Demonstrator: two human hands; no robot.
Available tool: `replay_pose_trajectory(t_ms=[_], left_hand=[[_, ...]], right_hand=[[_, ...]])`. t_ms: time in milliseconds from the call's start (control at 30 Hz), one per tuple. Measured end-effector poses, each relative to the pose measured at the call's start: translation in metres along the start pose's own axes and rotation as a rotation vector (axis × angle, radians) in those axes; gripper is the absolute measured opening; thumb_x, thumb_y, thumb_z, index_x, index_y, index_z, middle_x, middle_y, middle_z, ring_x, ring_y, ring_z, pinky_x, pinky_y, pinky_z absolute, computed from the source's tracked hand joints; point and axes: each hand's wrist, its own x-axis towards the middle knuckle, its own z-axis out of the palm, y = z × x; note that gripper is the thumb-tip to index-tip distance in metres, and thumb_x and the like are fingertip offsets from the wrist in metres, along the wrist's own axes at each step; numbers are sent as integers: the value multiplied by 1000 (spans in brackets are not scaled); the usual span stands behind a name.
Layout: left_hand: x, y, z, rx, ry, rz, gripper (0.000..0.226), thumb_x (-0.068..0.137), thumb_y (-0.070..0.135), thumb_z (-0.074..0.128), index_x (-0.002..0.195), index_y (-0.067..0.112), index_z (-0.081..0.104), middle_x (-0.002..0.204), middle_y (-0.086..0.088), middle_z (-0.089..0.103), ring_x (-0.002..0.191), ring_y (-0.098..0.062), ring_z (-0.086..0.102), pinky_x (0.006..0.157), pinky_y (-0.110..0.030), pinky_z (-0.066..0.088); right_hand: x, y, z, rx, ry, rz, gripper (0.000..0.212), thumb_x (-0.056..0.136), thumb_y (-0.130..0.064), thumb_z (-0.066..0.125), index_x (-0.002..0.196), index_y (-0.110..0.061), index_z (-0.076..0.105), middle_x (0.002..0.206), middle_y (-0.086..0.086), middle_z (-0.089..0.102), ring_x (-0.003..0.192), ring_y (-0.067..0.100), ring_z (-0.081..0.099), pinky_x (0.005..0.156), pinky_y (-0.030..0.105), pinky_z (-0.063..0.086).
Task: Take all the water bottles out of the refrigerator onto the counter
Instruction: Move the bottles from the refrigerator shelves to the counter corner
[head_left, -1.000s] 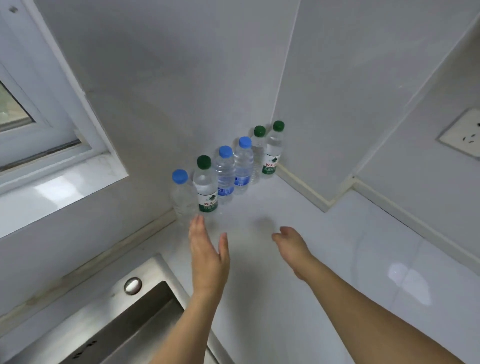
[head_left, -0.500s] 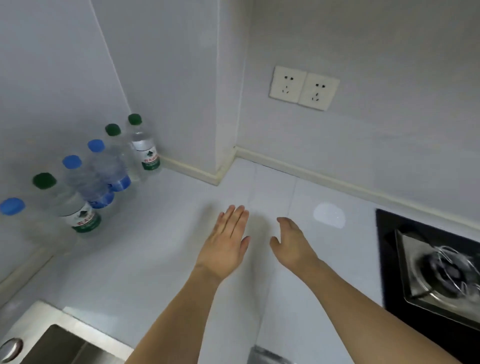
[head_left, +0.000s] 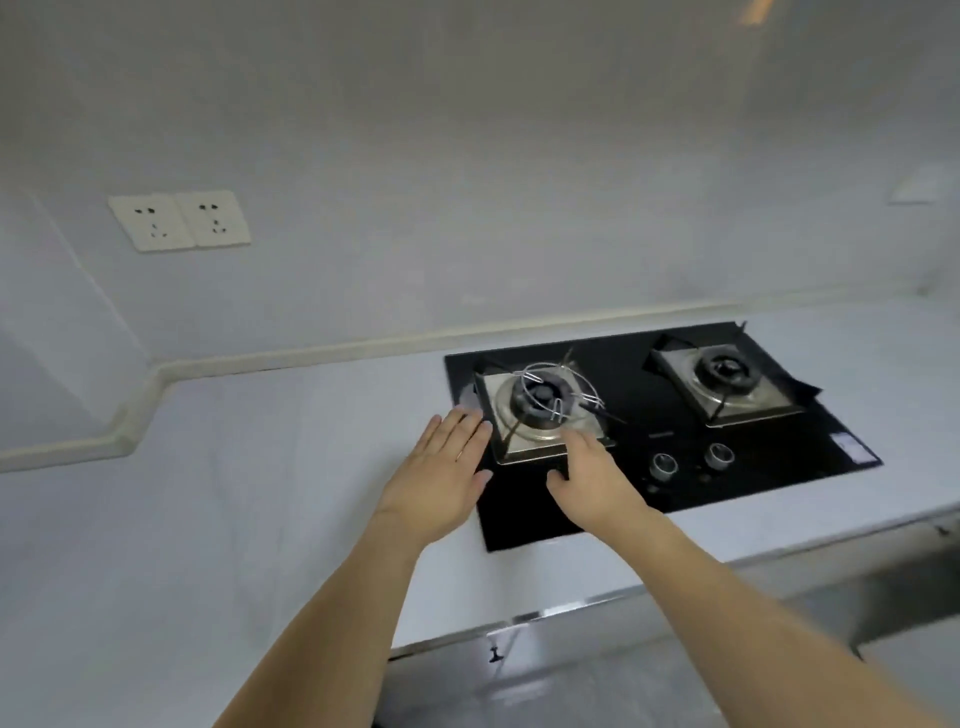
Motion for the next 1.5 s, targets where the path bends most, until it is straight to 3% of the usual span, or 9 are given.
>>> replay_pose_trajectory(t_ms=[233, 333, 500, 667, 767, 1033, 1167, 1333, 1500], left_hand=[[92, 178, -12, -30, 34, 251, 61, 104, 42, 29, 157, 15, 14, 164, -2, 10, 151, -20, 0, 122, -37, -6], [119, 237, -18, -19, 48, 367, 61, 104, 42, 29, 156, 14, 13, 164, -3, 10, 152, -21, 1, 122, -36, -6], [169, 335, -18, 6, 70, 595, 62, 104, 42, 30, 156, 11, 18, 163, -7, 16, 151, -25, 5, 121, -37, -5], [206, 403, -7, 37, 42, 732, 67, 98, 45, 15, 152, 7, 29, 158, -10, 29, 148, -30, 21, 122, -44, 11], [234, 439, 6, 36, 28, 793, 64, 96, 43, 23, 143, 5, 44, 148, -12, 45, 141, -33, 37, 117, -47, 25], [332, 529, 31, -117, 25, 895, 62, 102, 41, 19, 153, 8, 23, 161, -9, 21, 150, -27, 13, 119, -35, -5], [397, 580, 30, -193, 65, 949, 74, 93, 48, 7, 153, 8, 24, 161, -9, 23, 150, -27, 14, 120, -34, -3], [462, 648, 21, -211, 90, 1037, 58, 105, 36, 29, 156, 12, 15, 163, -6, 13, 151, -24, 6, 123, -35, -2], [486, 720, 12, -216, 121, 1192, 59, 104, 36, 34, 155, 11, 18, 163, -7, 16, 151, -25, 8, 124, -39, 2]], right_hand=[[-85, 148, -108, 26, 227, 248, 59, 95, -20, 51, 147, -5, 29, 153, 10, 31, 142, 23, 29, 116, 32, 25], [-115, 193, -140, 32, 285, 334, 62, 96, -21, 48, 151, -6, 22, 157, 11, 24, 145, 24, 23, 116, 31, 20], [-168, 266, -181, 82, 399, 498, 62, 96, -20, 45, 151, -6, 21, 156, 12, 25, 142, 26, 27, 115, 34, 25], [-196, 322, -204, 101, 428, 614, 59, 96, -19, 45, 149, -3, 23, 153, 14, 29, 141, 28, 27, 114, 33, 24], [-198, 356, -218, 126, 467, 667, 60, 94, -20, 48, 148, -3, 27, 151, 15, 33, 139, 28, 31, 114, 35, 27], [-168, 446, -274, 145, 489, 770, 53, 97, -18, 45, 144, -2, 30, 151, 14, 31, 140, 27, 29, 112, 30, 24], [-142, 489, -322, 164, 525, 790, 50, 97, -18, 46, 143, -3, 32, 149, 13, 34, 137, 28, 32, 110, 29, 25], [-134, 533, -375, 120, 615, 855, 61, 97, -21, 46, 151, -7, 22, 157, 10, 25, 143, 26, 26, 115, 32, 21], [-159, 571, -414, 111, 690, 944, 60, 97, -21, 45, 151, -8, 22, 157, 9, 25, 144, 24, 25, 116, 31, 20]])
